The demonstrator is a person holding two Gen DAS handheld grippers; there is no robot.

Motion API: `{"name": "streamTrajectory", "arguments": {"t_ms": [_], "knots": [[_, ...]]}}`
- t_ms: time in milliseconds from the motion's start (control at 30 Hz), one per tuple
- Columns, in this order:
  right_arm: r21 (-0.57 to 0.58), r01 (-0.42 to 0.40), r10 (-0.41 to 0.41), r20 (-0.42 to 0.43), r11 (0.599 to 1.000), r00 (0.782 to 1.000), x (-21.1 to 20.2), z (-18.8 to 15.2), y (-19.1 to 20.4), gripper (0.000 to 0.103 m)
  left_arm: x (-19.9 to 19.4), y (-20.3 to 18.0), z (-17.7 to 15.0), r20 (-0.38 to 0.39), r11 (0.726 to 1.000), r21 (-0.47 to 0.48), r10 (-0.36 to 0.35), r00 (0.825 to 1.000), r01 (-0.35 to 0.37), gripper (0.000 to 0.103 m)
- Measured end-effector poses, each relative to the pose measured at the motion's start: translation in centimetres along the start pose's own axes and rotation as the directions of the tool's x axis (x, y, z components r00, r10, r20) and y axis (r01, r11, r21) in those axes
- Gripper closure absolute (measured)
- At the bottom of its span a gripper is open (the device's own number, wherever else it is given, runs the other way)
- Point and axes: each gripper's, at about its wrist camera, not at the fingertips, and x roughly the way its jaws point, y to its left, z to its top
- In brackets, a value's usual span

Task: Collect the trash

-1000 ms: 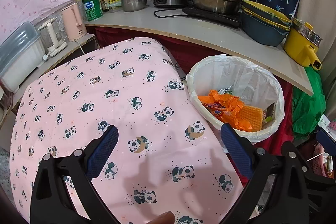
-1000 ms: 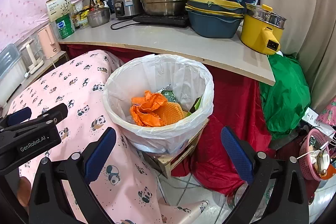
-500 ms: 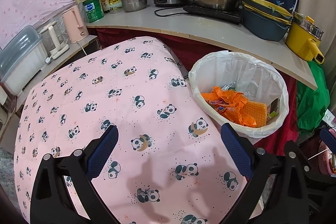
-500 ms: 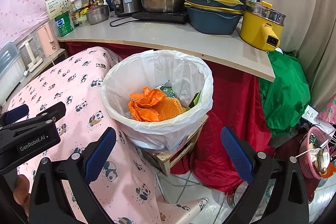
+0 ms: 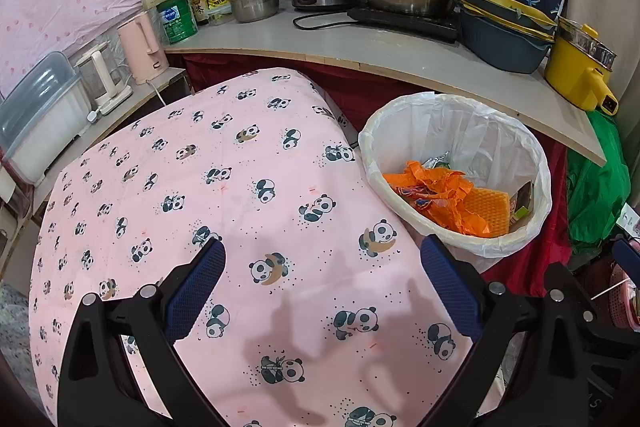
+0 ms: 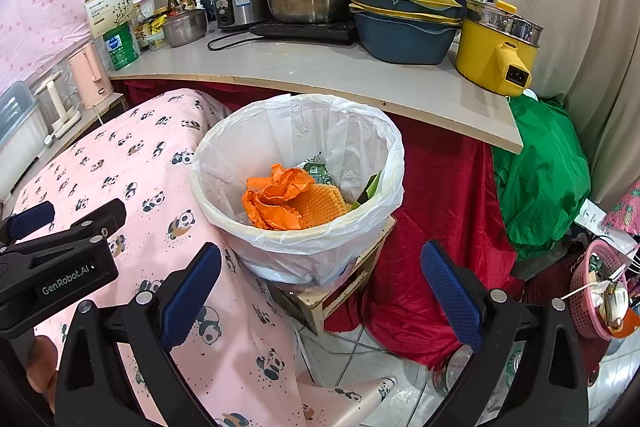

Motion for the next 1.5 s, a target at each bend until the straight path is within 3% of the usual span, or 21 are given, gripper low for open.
{"name": "streamTrajectory", "arguments": {"t_ms": [1500], "knots": [[-0.001,0.005,-0.005,-0.009,1.0,1.0,0.67,-0.38,0.32,0.007,0.92,0.69,-0.63,-0.027,1.0,-0.015,-0.014,1.0,0.014,0.009]]}}
